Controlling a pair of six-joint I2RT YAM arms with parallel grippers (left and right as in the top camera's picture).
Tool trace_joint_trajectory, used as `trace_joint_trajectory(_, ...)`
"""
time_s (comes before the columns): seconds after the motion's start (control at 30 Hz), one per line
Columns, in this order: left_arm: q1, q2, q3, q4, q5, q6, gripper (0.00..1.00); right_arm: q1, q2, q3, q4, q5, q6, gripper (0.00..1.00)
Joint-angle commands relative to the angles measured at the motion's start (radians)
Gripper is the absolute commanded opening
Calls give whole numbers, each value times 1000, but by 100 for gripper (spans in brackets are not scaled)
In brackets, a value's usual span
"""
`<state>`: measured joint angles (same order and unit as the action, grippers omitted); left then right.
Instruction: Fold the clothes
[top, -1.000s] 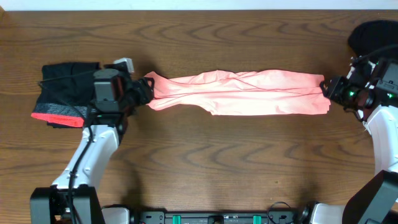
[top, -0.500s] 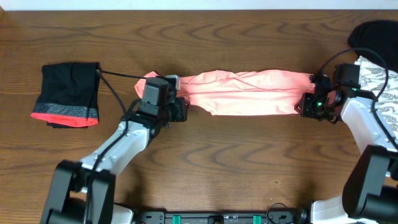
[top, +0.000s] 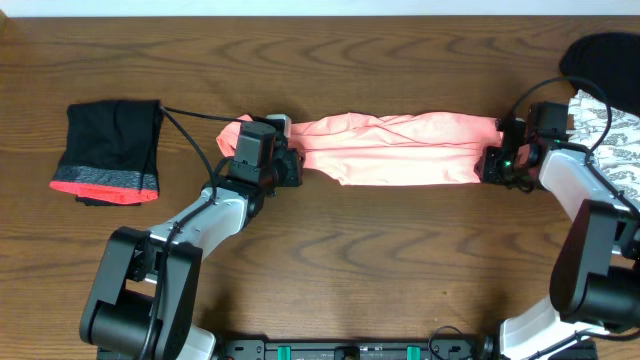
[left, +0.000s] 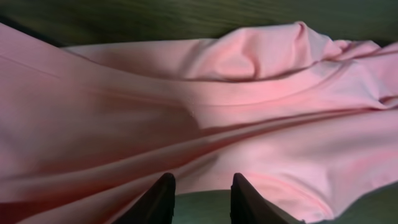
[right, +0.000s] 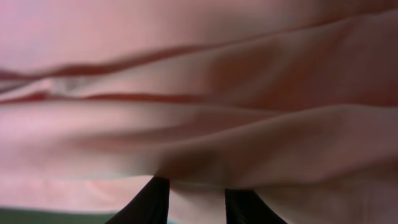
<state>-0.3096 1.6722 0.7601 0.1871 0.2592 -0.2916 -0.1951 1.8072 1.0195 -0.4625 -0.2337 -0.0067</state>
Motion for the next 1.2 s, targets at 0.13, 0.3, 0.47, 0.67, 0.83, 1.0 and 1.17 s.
trace_joint_trajectory(0.13,0,21,16,-11,-43,5,31,6,39,-4,95,29,76,33)
trace_joint_trajectory(0.3,0,47,16,-31,-43,1,31,6,39,-4,154,74,156,33)
trace_joint_trajectory(0.47,0,48,16,-53,-43,2,31,6,39,-4,205,81,171,38)
trace_joint_trajectory(0.67,0,48,16,-55,-43,2,31,6,39,-4,255,138,223,39)
trace_joint_trajectory(0.83,0,48,16,-55,-43,2,31,6,41,-4,303,167,243,43)
trace_joint_trajectory(1.0,0,48,16,-56,-43,2,31,5,57,-4,314,232,286,48)
trace_joint_trajectory(1.17,0,48,16,-58,-43,2,31,-1,77,-4,316,245,287,57)
